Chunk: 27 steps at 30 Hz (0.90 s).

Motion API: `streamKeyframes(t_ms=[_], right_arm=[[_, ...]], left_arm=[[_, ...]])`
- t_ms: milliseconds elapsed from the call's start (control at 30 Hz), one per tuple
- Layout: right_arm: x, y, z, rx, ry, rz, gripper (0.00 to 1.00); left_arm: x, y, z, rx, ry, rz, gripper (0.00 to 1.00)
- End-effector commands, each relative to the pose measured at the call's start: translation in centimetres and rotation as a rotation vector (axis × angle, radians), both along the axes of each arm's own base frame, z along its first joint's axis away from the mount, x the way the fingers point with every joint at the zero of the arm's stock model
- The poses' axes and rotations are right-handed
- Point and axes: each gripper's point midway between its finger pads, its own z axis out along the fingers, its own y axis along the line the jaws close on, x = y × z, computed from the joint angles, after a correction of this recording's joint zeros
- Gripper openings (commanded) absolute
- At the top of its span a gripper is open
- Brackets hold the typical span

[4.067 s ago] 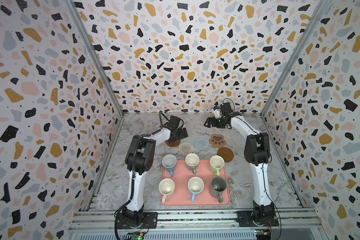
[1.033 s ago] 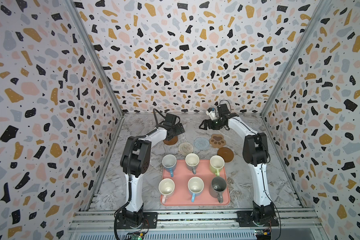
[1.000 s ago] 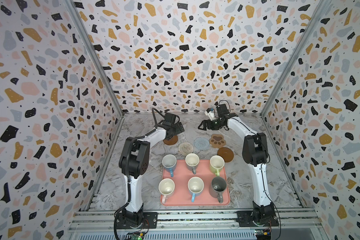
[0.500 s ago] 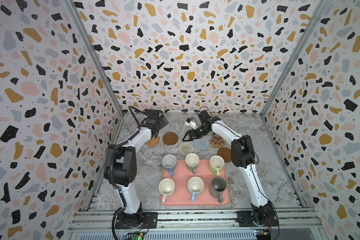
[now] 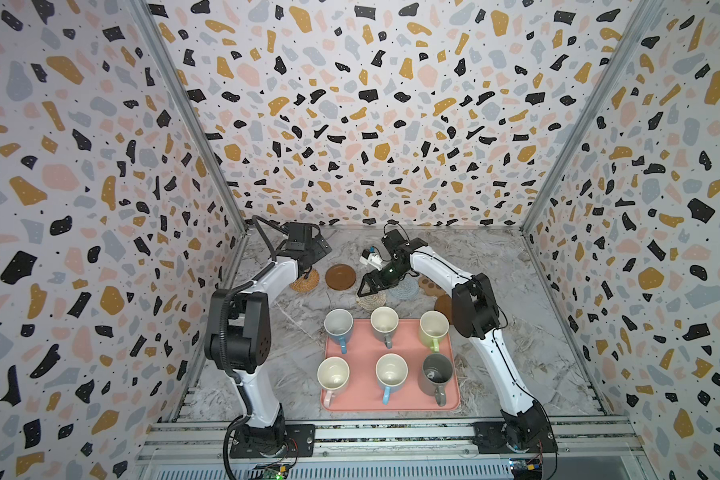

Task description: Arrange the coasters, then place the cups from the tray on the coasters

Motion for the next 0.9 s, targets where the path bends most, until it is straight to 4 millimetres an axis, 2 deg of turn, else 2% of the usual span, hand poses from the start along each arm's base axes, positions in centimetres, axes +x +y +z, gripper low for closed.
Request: streamKeyframes(t_ms=[0, 167, 400, 533, 867], right_arm=[[4.0, -3.9, -3.1, -0.218, -0.083, -0.204, 0.99], [6.9, -4.2, -2.4, -0.146, -0.09, -0.318, 0.99], [7.8, -3.1, -1.8, -0.079, -0.09, -0.321, 0.99], [7.1, -2.8, -1.7, -0.061, -0.077, -0.275, 0.99], [3.0, -1.8, -2.5, -0.084, -0.044, -0.078, 0.99]], left_arm=[[0.3, 0.1, 1.3, -0.011, -0.041, -0.02, 1.0], [0.6, 0.3, 1.2, -0.01, -0.04, -0.018, 1.0], [0.9, 0.3, 1.4, -0.02, -0.046, -0.018, 1.0], [1.1, 0.2, 1.6, -0.025, -0.052, -0.015, 1.0], [1.3, 0.0, 1.7, -0.042, -0.057, -0.019, 1.0]])
